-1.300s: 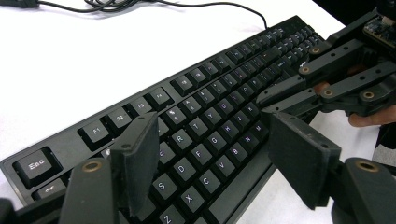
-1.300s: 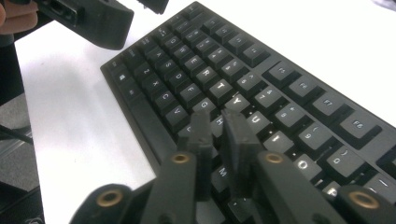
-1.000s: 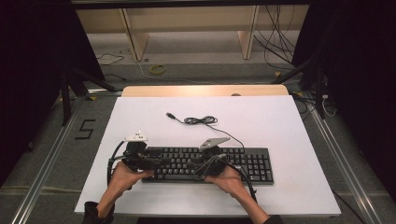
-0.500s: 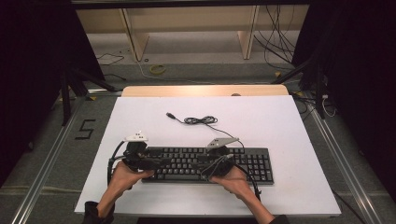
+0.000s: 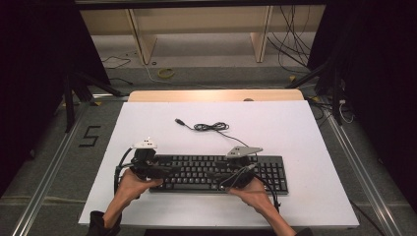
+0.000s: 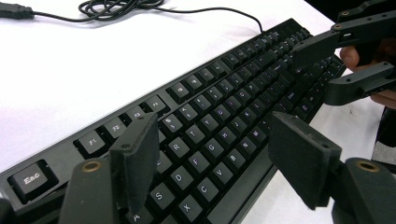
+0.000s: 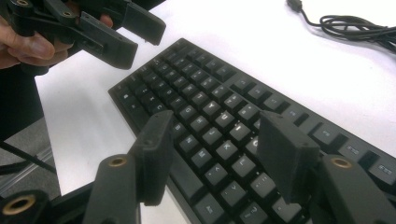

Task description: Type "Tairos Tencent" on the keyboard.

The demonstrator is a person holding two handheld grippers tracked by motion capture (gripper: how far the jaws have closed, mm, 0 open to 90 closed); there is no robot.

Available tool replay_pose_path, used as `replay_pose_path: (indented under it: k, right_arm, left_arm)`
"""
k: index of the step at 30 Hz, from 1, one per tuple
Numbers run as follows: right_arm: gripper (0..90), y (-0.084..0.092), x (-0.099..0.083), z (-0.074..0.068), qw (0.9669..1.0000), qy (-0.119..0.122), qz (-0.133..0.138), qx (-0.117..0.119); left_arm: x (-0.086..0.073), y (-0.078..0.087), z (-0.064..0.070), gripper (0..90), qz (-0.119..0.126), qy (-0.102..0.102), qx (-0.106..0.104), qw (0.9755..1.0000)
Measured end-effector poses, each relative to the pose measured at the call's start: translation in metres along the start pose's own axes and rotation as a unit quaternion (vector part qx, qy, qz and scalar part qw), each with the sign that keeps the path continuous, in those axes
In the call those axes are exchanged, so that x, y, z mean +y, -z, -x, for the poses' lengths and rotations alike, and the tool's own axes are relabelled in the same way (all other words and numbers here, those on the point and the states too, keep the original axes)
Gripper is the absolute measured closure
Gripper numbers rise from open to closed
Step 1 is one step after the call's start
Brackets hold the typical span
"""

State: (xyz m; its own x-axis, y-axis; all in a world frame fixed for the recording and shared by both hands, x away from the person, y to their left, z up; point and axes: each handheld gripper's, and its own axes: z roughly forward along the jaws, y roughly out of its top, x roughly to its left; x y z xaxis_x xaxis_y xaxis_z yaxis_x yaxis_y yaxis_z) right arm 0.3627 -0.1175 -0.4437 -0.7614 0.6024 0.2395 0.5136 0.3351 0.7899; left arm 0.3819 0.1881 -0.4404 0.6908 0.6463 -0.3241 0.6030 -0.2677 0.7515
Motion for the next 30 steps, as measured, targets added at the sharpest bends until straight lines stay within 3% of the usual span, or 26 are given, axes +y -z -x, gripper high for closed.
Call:
replay_pose_path:
  k: [20,30]
  right_arm:
    - [37.7,0.017,-0.012,0.003,0.9997,-0.003,0.019,-0.015]
    - [37.6,0.024,-0.017,0.004,0.9996,-0.006,0.022,-0.017]
  left_arm:
    - [0.007,-0.022,0.002,36.7,-0.032,-0.023,0.005,0.9992]
    - [0.01,-0.038,0.004,55.0,-0.058,-0.039,0.034,0.997]
